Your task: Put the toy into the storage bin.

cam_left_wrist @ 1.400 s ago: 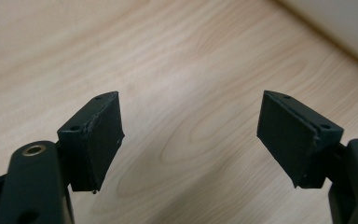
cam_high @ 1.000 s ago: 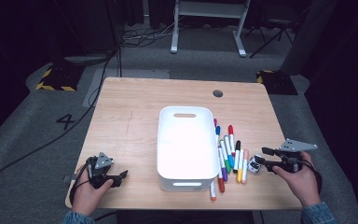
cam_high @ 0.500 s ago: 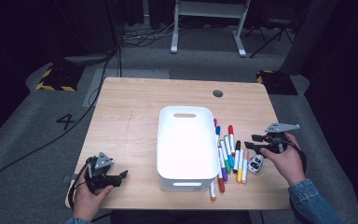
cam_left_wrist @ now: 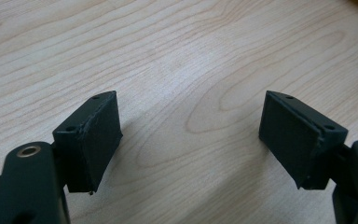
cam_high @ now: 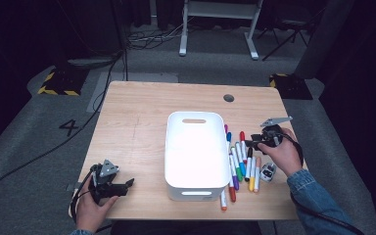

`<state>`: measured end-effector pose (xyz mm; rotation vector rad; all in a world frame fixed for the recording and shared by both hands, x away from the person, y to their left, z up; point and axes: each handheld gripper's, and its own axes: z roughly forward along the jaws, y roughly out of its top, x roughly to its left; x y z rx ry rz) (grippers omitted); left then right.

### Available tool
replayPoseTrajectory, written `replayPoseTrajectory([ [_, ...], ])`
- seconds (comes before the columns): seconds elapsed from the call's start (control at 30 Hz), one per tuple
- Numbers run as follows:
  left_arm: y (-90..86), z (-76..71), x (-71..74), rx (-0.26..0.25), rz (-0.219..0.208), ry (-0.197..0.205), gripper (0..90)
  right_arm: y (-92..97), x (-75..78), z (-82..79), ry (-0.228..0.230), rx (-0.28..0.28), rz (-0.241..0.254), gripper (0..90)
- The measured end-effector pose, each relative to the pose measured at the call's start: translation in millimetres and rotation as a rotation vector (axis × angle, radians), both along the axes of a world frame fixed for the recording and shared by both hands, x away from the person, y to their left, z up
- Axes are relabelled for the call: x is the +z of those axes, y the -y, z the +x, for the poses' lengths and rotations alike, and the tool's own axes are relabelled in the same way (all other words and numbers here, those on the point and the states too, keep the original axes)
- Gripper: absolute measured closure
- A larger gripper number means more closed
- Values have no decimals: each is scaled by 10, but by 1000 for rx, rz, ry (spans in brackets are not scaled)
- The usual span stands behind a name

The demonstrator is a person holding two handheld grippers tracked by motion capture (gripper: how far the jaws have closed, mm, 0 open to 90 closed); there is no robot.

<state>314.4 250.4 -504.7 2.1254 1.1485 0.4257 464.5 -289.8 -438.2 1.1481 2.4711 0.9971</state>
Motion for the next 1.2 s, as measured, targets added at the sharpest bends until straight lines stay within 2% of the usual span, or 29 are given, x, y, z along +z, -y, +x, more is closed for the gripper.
replayPoseTrajectory([
  [0.23,4,16,2,1,4,-5,190,-83,-75,152,-44,-38,-15,554],
  [0.27,7,17,3,2,3,-9,186,-79,-94,172,-42,-31,-30,557],
  [0.57,11,44,3,5,11,-9,162,-173,-245,271,-125,-101,-57,603],
  [0.87,11,44,1,4,9,-8,162,-249,-327,323,-145,-143,-90,643],
  [0.9,11,44,1,4,9,-8,162,-268,-331,330,-149,-150,-81,646],
  [1.2,11,44,2,4,10,-9,162,-378,-324,430,-134,-162,-111,693],
])
